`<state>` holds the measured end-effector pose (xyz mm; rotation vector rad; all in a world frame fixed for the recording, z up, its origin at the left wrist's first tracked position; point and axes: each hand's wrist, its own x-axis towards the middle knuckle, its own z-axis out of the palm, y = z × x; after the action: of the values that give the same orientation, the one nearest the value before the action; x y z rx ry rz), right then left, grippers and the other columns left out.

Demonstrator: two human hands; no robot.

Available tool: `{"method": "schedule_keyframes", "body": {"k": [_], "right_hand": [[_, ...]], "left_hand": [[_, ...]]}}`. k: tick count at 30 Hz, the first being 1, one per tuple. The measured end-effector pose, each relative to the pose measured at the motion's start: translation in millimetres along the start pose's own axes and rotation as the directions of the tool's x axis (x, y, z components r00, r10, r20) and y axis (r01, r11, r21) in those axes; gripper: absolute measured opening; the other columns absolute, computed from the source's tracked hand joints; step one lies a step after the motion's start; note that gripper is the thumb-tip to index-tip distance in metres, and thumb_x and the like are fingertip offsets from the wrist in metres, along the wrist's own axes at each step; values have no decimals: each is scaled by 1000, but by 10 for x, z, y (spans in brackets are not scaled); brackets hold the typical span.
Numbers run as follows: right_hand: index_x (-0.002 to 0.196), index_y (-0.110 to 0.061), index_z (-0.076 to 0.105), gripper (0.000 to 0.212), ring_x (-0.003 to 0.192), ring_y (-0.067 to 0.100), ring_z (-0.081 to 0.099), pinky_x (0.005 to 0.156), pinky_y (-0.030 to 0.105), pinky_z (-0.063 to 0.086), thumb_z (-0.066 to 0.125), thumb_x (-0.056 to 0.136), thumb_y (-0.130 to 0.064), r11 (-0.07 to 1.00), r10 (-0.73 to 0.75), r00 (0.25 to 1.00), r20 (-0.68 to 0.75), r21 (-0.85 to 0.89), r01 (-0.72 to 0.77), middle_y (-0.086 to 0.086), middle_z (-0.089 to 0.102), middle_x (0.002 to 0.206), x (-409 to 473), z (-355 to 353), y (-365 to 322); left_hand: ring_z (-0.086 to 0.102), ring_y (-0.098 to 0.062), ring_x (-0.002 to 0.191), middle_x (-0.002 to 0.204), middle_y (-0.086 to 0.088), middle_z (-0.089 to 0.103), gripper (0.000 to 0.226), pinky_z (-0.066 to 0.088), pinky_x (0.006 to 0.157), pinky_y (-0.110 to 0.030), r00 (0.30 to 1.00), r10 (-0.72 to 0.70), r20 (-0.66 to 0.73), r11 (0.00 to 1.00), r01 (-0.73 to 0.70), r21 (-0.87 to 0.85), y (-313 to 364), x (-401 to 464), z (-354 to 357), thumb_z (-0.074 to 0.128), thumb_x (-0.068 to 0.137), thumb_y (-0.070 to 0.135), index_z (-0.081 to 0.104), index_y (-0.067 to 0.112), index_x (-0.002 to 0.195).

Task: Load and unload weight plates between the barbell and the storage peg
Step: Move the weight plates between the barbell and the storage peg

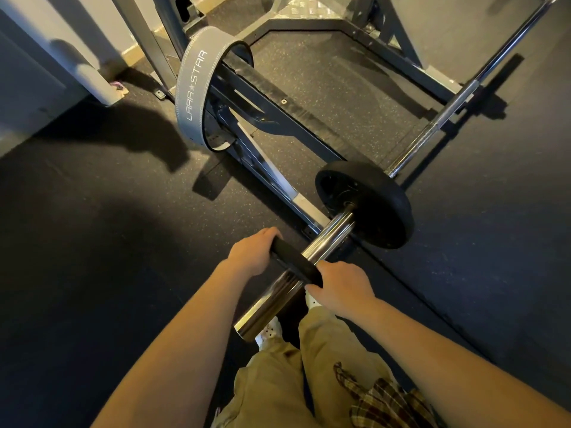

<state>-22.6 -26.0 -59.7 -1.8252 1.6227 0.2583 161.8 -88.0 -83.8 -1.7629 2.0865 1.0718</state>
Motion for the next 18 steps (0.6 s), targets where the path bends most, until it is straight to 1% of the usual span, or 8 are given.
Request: {"method": "schedule_keyframes", "body": {"k": [4, 6, 8, 10, 11, 13, 15, 18], "right_hand": [[118, -18, 51, 34, 96, 20, 65, 77, 32, 54, 50, 96, -45, 995, 1, 1000, -2, -100, -1, 1, 65, 104, -26, 25, -65], [122, -20, 47, 35, 97, 18, 63, 74, 29, 52, 48, 97, -45, 998, 24, 999, -24, -55, -25, 0, 64, 106, -88, 109, -29], [126, -22, 44, 36, 98, 16, 62, 73, 28, 50, 48, 97, -44, 998, 65, 997, -31, 24, -64, -2, 63, 107, -151, 208, 13], [128, -24, 43, 37, 97, 14, 62, 74, 28, 51, 50, 97, -42, 989, 109, 994, 4, 103, -109, -5, 62, 107, -196, 298, 73], [130, -26, 42, 39, 97, 14, 62, 74, 28, 51, 51, 96, -41, 982, 130, 991, 41, 136, -134, -5, 62, 108, -217, 330, 104], [133, -28, 40, 44, 101, 16, 62, 79, 31, 51, 56, 94, -41, 973, 150, 980, 130, 157, -170, -4, 62, 113, -241, 356, 164], [137, -28, 38, 50, 108, 18, 61, 87, 34, 50, 59, 93, -39, 974, 156, 971, 182, 136, -182, -2, 62, 118, -263, 364, 181], [140, -26, 37, 53, 110, 18, 61, 92, 36, 51, 60, 93, -34, 969, 185, 972, 144, 139, -205, 0, 63, 120, -287, 395, 159]], "left_hand": [[58, -21, 103, 125, 1, 51, 35, 48, 92, -44, 999, -8, -40, 999, 7, -40, 9, -24, 73, 57, 90, 6, 46, 26, 116], [57, -20, 106, 126, 1, 50, 36, 48, 93, -42, 997, 0, -82, 999, -4, -53, 31, -49, 122, 58, 89, 6, 47, 24, 118], [52, -20, 117, 129, 1, 49, 39, 46, 98, -41, 993, 28, -114, 999, -32, -30, 59, -90, 118, 60, 89, 8, 47, 23, 121], [39, -21, 135, 139, 0, 46, 44, 37, 110, -45, 982, 110, -151, 991, -98, 87, 91, -148, 118, 62, 88, 12, 46, 23, 127], [29, -20, 142, 144, 0, 43, 47, 27, 116, -48, 972, 176, -154, 968, -142, 208, 112, -194, 114, 62, 88, 14, 45, 22, 131], [18, -19, 147, 149, -2, 40, 50, 11, 118, -56, 947, 297, -122, 868, -214, 447, 162, -279, 129, 60, 90, 18, 42, 21, 136], [24, -21, 145, 145, -2, 43, 48, 7, 116, -63, 931, 343, -122, 809, -227, 543, 208, -367, 176, 60, 91, 22, 42, 23, 136], [34, -20, 140, 140, 1, 48, 45, 5, 117, -61, 933, 326, -154, 820, -197, 537, 233, -402, 163, 61, 91, 24, 45, 25, 134]]}}
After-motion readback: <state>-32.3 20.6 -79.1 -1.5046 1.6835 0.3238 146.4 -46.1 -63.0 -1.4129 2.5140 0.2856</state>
